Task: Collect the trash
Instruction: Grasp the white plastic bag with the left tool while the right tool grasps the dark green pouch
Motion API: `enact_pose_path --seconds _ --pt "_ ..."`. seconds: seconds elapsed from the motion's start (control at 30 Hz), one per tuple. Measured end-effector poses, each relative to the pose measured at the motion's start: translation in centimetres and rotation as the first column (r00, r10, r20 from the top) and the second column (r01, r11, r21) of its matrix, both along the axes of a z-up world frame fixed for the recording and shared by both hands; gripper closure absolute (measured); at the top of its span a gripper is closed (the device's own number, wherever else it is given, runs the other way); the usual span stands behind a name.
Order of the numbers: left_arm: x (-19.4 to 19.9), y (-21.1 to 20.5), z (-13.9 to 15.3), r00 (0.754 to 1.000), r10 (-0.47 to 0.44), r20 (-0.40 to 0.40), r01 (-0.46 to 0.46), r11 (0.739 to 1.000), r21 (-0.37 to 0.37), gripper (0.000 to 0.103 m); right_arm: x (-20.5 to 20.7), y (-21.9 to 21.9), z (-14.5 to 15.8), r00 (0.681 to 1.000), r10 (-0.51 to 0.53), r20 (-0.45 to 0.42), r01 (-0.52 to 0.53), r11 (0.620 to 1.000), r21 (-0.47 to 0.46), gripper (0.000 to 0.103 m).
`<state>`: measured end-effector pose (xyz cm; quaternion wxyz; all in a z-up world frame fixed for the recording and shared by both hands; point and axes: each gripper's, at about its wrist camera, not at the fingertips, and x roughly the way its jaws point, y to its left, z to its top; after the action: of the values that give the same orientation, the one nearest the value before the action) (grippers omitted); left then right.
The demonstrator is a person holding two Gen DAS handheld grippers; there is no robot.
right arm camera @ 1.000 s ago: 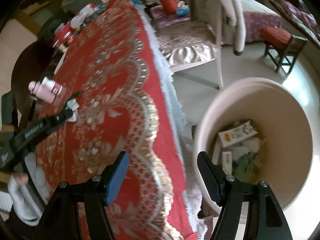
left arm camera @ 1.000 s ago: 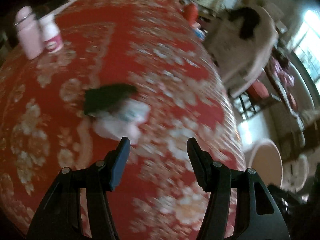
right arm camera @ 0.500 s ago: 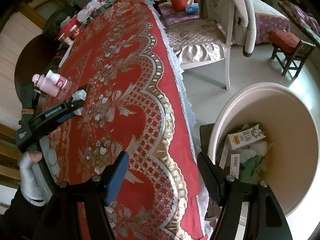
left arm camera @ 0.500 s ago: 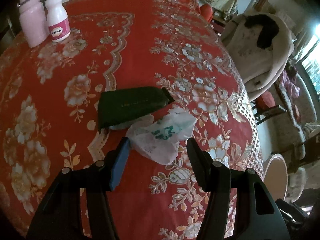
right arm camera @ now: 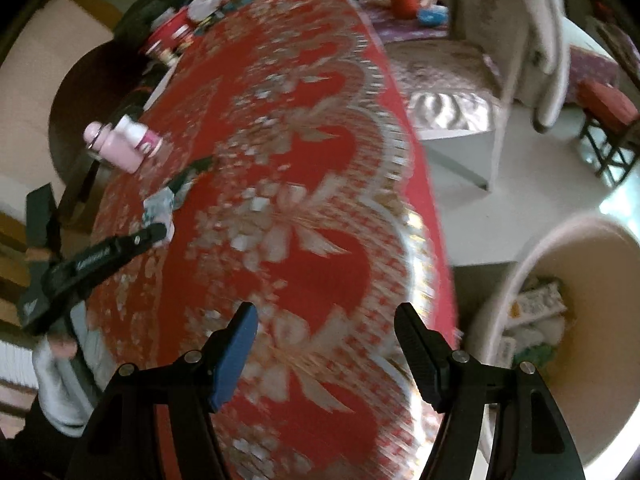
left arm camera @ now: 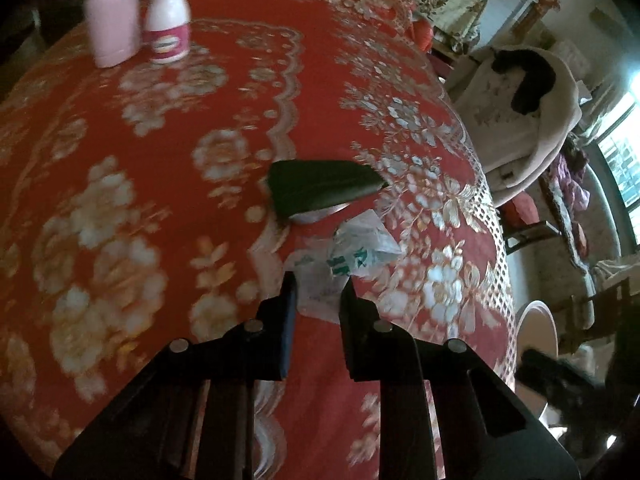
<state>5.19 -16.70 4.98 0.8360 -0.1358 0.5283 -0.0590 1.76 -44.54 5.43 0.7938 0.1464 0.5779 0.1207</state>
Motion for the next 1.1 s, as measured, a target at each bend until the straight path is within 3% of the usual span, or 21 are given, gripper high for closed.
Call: enact_pose_path --seconds 0.33,0.47,0.63,0.73,0.9,1.1 --pt "-6.6 6.4 2.0 0.99 0.138 0.016 -0.138 0.99 0.023 0.086 10.1 9.1 0.0 0.987 0.14 0.085 -0.136 0.989 -0.056 0.035" --pt "-9.6 8.7 2.2 0.981 0.196 0.014 -0.196 0.98 0.04 0.086 14.1 13.5 -0.4 0.967 0.223 0.125 -0.204 0.967 -0.15 0.035" --pt "-12.0 11.0 1.6 0.968 0.25 -0.005 -0.249 0.967 0.044 0.086 17.8 16.1 -2.4 0.964 0.259 0.067 -0.241 0.95 -0.2 0.035" --pt "-12.7 12.2 1.3 0.96 0.279 -0.01 -0.278 0.96 0.037 0.086 17.3 16.6 -2.8 0.955 0.294 0.039 -0.278 0.934 -0.223 0.033" --pt "-12.9 13.5 1.3 0.955 0.298 -0.006 -0.297 0.955 0.02 0.086 12.0 17.3 -2.3 0.939 0.343 -0.019 -0.342 0.928 -0.148 0.033" --pt "-12.3 14.1 1.9 0.957 0.289 0.008 -0.289 0.957 0.01 0.086 6.6 17.6 -1.0 0.918 0.396 0.028 -0.394 0.918 -0.048 0.033"
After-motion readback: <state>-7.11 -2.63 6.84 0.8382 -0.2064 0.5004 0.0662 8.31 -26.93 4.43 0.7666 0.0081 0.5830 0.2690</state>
